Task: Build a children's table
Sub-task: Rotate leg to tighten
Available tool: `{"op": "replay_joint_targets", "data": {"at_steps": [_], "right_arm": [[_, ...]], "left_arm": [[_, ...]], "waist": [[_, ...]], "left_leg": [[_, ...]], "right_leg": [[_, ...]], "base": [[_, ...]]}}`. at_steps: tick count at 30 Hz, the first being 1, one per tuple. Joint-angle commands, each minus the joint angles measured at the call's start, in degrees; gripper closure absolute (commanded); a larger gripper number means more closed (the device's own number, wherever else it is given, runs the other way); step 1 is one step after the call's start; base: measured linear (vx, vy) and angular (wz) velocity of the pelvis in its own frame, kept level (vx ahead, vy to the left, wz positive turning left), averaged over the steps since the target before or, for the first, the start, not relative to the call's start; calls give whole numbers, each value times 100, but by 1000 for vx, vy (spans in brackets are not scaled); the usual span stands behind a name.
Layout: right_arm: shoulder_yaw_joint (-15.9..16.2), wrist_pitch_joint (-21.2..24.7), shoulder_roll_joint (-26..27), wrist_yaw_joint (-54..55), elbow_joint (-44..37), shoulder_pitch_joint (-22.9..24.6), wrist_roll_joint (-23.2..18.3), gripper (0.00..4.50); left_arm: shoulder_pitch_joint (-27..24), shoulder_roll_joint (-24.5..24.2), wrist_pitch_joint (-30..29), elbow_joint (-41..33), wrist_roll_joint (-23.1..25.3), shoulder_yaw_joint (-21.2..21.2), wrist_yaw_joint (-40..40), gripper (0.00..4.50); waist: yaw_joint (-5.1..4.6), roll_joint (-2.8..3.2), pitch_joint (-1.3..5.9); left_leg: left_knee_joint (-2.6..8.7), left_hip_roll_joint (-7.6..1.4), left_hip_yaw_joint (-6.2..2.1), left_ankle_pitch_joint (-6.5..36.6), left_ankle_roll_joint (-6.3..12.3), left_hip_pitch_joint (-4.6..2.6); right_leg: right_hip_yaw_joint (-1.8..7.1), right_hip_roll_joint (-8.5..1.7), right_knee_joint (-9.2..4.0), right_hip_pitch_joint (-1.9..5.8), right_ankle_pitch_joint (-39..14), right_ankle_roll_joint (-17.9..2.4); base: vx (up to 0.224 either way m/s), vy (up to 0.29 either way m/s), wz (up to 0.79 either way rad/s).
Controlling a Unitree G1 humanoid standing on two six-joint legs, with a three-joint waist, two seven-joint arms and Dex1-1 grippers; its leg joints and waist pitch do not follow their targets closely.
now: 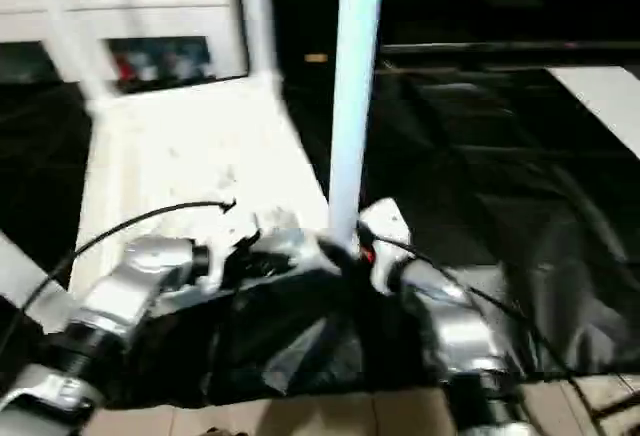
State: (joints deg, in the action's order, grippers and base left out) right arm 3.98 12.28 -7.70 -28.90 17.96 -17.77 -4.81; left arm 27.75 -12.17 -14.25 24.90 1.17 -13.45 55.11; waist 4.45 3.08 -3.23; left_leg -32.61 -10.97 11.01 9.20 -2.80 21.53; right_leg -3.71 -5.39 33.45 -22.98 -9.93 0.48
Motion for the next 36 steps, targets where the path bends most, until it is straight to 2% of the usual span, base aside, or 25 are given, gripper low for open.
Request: {"op": "replay_joint_targets", "data": {"at_steps": [1,3,4,5,7,8,9,10,11,12,15,16,17,18,20,21,23,24,25,26,27,30,31,32,36], "right_arm": [[579,93,588,184,290,-169,38,186],[590,-22,692,88,267,-192,35,186],[586,-34,692,-11,216,-174,-12,151],[581,-34,687,-36,183,-160,-54,151],[530,18,580,-180,87,-120,-185,114],[490,34,524,-243,49,-100,-208,111],[490,34,524,-243,49,-100,-208,107],[467,87,277,-497,-81,-35,-225,100],[467,140,-8,-812,-229,44,-240,100],[475,183,-182,-1039,-330,95,-289,100],[493,217,-448,-1439,-500,181,-384,100],[509,225,-568,-1621,-580,220,-431,100],[530,237,-718,-1859,-667,263,-496,100],[564,241,-907,-2167,-773,324,-578,100],[598,246,-1189,-2622,-887,403,-686,100],[601,241,-1326,-2847,-928,439,-728,100],[609,270,-1410,-2985,-947,456,-755,100],[609,270,-1410,-2985,-947,456,-755,100],[621,306,-1486,-3124,-963,466,-787,124],[671,329,-1627,-3350,-997,480,-818,132],[671,329,-1627,-3350,-997,480,-818,132],[805,368,-1885,-3746,-1056,465,-858,162],[805,368,-1885,-3746,-1056,465,-858,172],[858,353,-1935,-3815,-1057,448,-832,175],[942,311,-2011,-3921,-1056,449,-765,190]], "left_arm": [[128,706,45,-530,-277,-446,41,450],[98,798,53,-544,-266,-508,42,450],[92,799,69,-540,-259,-526,61,450],[85,789,86,-535,-255,-538,66,450],[88,714,188,-496,-265,-518,124,450],[84,671,226,-490,-278,-498,170,450],[84,671,226,-490,-278,-498,170,450],[60,529,294,-505,-320,-458,332,450],[37,378,350,-514,-360,-430,518,450],[26,290,400,-513,-384,-422,641,450],[16,166,412,-534,-417,-406,841,450],[12,113,399,-548,-436,-397,931,450],[22,43,422,-538,-443,-388,1025,450],[33,-51,430,-523,-468,-369,1161,450],[63,-213,471,-461,-489,-344,1384,450],[78,-297,474,-424,-511,-324,1519,450],[83,-352,521,-398,-523,-319,1616,450],[83,-352,521,-398,-523,-319,1616,450],[93,-395,546,-365,-535,-319,1687,450],[119,-468,557,-317,-557,-339,1818,450],[119,-468,557,-317,-557,-339,1818,450],[197,-595,584,-206,-592,-385,2082,450],[197,-595,584,-206,-592,-385,2082,450],[225,-611,604,-163,-591,-392,2128,450],[259,-630,637,-88,-590,-402,2209,450]], "waist": [[-8,-4,280],[-17,9,284],[-11,9,295],[-11,10,296],[-11,-14,302],[-5,-3,304],[-8,-19,305],[0,-20,311],[17,-38,317],[53,-33,325],[130,-68,363],[152,-54,371],[164,-72,400],[197,-69,420],[235,-59,426],[263,-64,425],[294,-48,410],[308,-52,395],[313,-58,391],[341,-4,372],[347,-19,374],[356,-11,357],[359,-19,362],[360,2,361],[361,-24,380]], "left_leg": [[473,-163,-193,2516,-213,-85],[477,-174,-191,2530,-172,-107],[476,-177,-182,2500,-137,-121],[477,-175,-177,2466,-121,-115],[476,-182,-157,2356,-73,-102],[474,-182,-155,2335,-58,-103],[472,-182,-148,2301,-38,-99],[463,-186,-138,2236,-8,-107],[453,-187,-134,2128,48,-94],[435,-201,-116,1984,117,-105],[381,-208,-74,1523,277,-113],[365,-214,-69,1427,307,-114],[343,-216,-71,1153,396,-65],[315,-214,-71,917,497,-55],[279,-217,-51,768,640,-50],[277,-220,-54,794,661,-46],[287,-239,-52,933,653,-58],[305,-243,-54,1088,580,-60],[308,-244,-55,1144,537,-63],[329,-245,-64,1387,394,-82],[339,-250,-65,1465,345,-91],[359,-249,-63,1706,224,-119],[358,-248,-64,1706,216,-117],[364,-252,-74,1706,197,-106],[360,-248,-83,1620,192,-84]], "right_leg": [[158,-324,-536,193,-2824,-748],[179,-318,-558,172,-2739,-719],[186,-299,-553,169,-2559,-754],[191,-295,-541,173,-2453,-786],[203,-286,-509,181,-2154,-896],[203,-289,-500,184,-2110,-916],[207,-287,-501,188,-2078,-928],[214,-295,-498,183,-2041,-951],[216,-290,-484,215,-1944,-947],[234,-294,-473,201,-1799,-974],[243,-290,-401,206,-1210,-1164],[244,-289,-378,205,-1076,-1199],[231,-281,-317,246,-727,-1273],[214,-269,-276,263,-425,-1327],[207,-265,-242,236,-177,-1441],[196,-270,-246,257,-260,-1448],[205,-275,-265,229,-484,-1430],[205,-286,-292,223,-733,-1400],[209,-294,-301,219,-848,-1379],[217,-298,-344,206,-1208,-1310],[218,-296,-352,212,-1289,-1283],[235,-295,-380,192,-1511,-1240],[236,-300,-381,198,-1519,-1232],[236,-310,-375,201,-1526,-1229],[227,-314,-365,221,-1456,-1226]], "base": [[0,0,0],[0,0,0],[0,0,0],[0,0,0],[0,0,0],[0,0,0],[0,0,0],[0,0,0],[0,0,0],[0,0,0],[0,0,0],[51,-7,6],[0,0,0],[0,0,0],[0,0,0],[0,0,0],[0,0,0],[0,0,0],[0,0,0],[0,0,0],[0,0,0],[0,0,0],[0,0,0],[0,0,0],[0,0,0]]}}
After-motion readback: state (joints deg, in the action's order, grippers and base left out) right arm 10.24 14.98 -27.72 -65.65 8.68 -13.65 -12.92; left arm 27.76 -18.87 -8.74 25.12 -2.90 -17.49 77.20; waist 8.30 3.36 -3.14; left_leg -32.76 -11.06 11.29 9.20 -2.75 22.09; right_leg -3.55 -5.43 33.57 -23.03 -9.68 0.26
